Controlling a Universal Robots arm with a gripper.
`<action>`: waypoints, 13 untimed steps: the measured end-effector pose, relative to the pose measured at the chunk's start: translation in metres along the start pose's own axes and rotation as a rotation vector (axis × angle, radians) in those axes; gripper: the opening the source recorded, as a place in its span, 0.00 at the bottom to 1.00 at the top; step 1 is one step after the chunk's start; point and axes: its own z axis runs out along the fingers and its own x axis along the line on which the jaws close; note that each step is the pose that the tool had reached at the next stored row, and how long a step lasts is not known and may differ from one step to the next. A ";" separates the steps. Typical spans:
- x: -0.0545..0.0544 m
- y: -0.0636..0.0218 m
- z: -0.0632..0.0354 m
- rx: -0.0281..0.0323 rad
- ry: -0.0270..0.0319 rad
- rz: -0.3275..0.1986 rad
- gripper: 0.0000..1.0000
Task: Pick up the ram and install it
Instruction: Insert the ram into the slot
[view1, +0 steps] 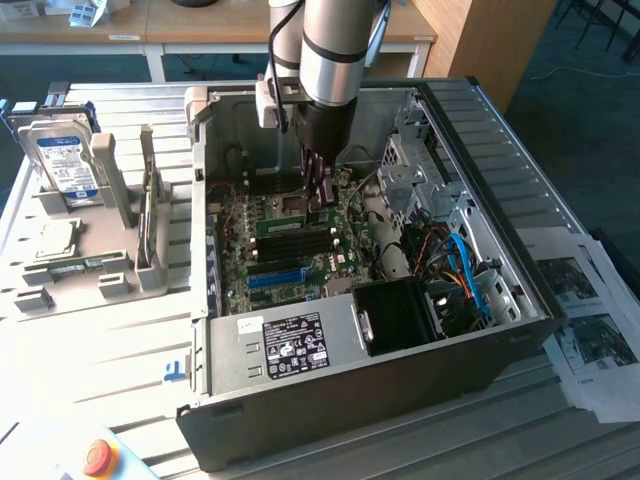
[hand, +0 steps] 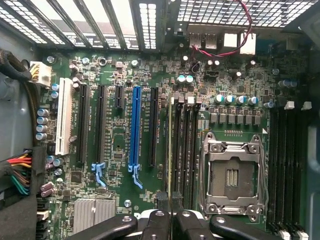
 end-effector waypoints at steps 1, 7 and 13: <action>0.000 0.0000 0.0001 0.0001 -0.0001 0.000 0.12; 0.000 0.0000 0.0004 0.0003 -0.0007 0.021 0.12; 0.000 0.0000 0.0008 0.0004 -0.0011 0.023 0.12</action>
